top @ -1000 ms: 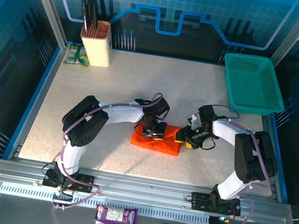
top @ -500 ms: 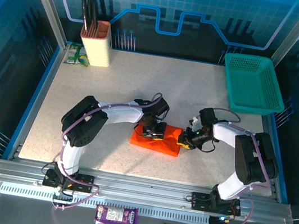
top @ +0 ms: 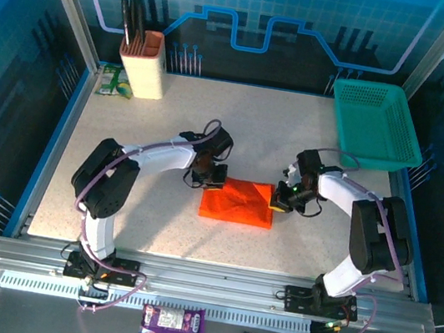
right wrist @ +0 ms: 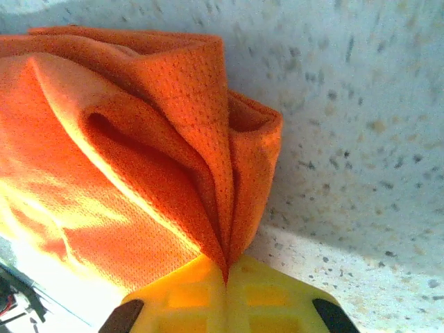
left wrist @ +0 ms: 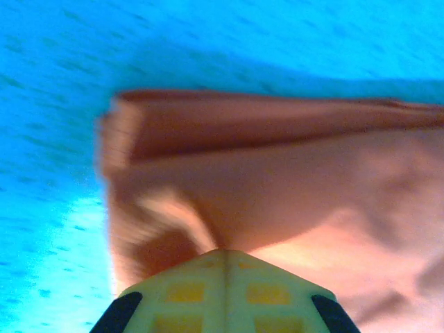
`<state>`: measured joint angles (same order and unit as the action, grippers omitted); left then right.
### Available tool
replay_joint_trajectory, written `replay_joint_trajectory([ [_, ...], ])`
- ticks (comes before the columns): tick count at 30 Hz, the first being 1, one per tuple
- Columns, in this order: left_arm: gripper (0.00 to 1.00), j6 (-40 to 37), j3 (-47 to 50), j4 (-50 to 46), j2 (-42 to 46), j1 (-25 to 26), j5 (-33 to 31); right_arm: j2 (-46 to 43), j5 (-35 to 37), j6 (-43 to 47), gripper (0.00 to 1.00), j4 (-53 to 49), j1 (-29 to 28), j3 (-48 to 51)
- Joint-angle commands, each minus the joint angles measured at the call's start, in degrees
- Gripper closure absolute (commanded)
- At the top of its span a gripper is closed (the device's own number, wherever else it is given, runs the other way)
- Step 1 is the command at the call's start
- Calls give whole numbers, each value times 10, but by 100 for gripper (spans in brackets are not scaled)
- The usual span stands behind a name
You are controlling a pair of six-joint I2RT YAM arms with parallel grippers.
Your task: Fold the inside-out t-shirt
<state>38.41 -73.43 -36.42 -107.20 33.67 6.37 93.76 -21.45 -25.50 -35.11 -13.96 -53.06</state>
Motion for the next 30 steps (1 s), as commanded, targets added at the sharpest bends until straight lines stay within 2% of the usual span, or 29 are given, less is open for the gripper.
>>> replay_joint_trajectory([
  [1, 100, -29, -11, -34, -40, -3, -29, 5, 36, 35, 100, -70, -2, -34],
  [5, 100, -30, -21, -29, -55, -5, -39, 4, 83, 54, 100, -116, -2, -68],
  [9, 98, -33, -17, 5, 10, -8, -13, 7, 154, 82, 100, -195, -1, -135],
  [14, 97, -36, -25, -4, 58, -35, 19, 27, 374, 127, 100, -371, -2, -285],
  [17, 97, -43, -23, -13, 71, -46, 29, 42, 471, 161, 100, -449, -1, -364],
  [19, 97, -48, -22, -21, 76, -53, 36, 43, 511, 181, 100, -478, 1, -407],
  [26, 97, -49, 0, -26, 91, -70, 56, 25, 567, 244, 100, -514, 33, -484],
  [30, 97, -40, 14, -15, 96, -77, 64, 24, 572, 260, 100, -504, 50, -505],
])
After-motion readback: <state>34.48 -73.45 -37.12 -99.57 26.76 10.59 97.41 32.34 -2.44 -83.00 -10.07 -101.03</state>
